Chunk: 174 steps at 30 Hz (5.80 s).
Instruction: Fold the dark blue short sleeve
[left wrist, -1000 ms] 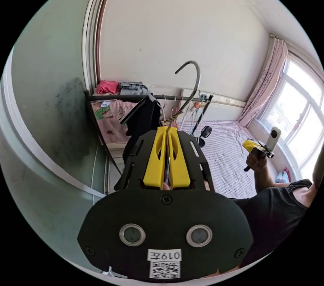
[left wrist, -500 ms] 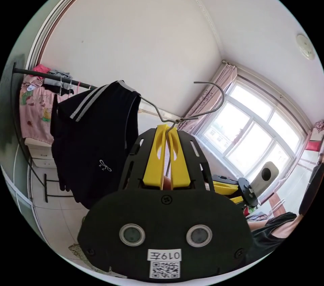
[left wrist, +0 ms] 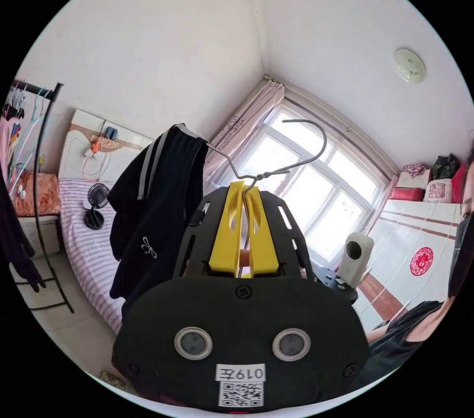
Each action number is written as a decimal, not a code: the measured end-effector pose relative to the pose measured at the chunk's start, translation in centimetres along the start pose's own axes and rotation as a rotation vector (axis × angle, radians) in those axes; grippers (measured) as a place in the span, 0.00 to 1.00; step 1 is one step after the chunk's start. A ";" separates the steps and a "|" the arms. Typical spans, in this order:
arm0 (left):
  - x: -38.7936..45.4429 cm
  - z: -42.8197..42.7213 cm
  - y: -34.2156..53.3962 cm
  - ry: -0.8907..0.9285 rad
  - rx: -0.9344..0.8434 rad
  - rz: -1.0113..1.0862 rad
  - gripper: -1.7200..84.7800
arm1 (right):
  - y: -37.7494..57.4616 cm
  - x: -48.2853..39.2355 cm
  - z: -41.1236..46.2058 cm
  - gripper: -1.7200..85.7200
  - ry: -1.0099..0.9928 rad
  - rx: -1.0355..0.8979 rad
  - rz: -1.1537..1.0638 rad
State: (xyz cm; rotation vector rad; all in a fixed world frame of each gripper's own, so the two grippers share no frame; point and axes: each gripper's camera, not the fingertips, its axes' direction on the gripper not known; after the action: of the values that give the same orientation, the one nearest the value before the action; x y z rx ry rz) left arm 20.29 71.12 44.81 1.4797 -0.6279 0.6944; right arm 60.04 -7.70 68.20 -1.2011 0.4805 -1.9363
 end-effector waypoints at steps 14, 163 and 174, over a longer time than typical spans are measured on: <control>-1.9 19.5 -0.7 0.544 -0.346 0.036 0.02 | -7.4 11.9 -1.7 0.04 -0.042 0.012 0.416; -16.8 80.7 -24.9 -0.170 -1.290 0.544 0.03 | 9.8 17.7 -85.0 0.09 0.750 -0.410 1.672; -16.6 89.7 -20.8 -0.043 -1.209 0.495 0.03 | -5.4 35.9 -72.2 0.06 0.719 -0.320 1.011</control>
State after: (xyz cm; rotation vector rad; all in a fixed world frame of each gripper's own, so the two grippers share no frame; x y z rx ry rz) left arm 28.67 -18.48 19.13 0.2097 -1.1854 0.4759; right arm -13.86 -38.66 57.79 -0.2211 1.4766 -1.3211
